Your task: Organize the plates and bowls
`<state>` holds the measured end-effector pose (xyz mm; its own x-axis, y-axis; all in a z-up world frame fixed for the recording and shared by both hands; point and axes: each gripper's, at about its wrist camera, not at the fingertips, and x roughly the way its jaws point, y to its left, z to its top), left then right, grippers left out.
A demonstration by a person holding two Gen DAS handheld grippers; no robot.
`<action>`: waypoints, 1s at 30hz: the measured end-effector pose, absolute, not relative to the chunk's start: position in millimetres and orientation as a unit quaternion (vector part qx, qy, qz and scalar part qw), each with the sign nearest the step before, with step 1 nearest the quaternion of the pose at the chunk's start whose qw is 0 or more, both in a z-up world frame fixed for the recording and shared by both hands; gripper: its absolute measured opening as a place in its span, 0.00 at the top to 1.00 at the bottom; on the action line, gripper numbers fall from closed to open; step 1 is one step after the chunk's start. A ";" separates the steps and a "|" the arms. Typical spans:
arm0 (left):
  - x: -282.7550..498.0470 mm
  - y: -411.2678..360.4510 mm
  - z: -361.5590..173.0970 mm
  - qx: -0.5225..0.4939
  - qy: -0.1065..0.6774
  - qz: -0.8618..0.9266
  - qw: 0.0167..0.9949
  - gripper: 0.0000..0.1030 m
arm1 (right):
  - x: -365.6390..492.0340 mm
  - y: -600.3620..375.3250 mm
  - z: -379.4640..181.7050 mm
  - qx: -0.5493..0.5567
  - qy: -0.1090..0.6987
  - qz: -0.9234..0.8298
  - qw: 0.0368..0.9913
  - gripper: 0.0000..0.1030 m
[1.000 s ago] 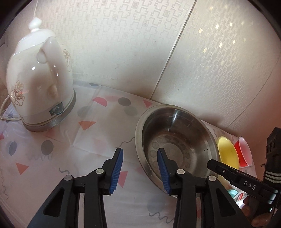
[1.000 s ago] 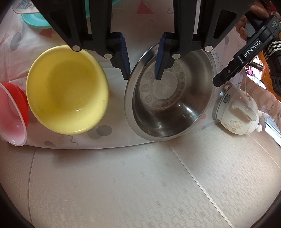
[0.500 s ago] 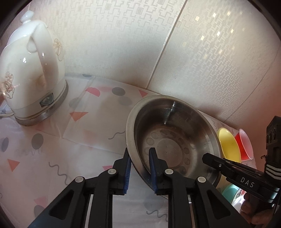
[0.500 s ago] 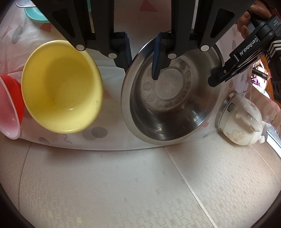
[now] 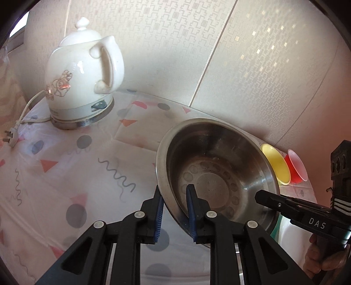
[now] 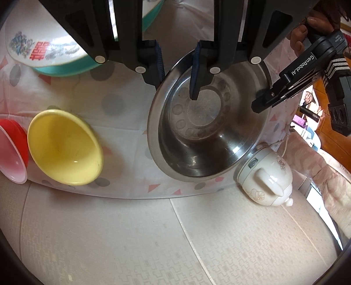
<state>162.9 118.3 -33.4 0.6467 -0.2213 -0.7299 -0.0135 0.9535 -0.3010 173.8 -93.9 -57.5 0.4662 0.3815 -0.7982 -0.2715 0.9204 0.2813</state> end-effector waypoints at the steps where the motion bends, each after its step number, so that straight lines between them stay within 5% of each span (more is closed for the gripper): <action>1: 155.9 120.1 -32.9 -0.143 0.415 -0.057 0.897 0.80 | 167.7 -92.9 -56.8 0.055 0.480 0.196 0.854 0.79; 30: 50.2 138.1 -53.0 -0.124 0.430 -0.034 0.894 0.78 | 91.6 -53.6 -83.2 -0.020 0.513 0.229 0.827 0.72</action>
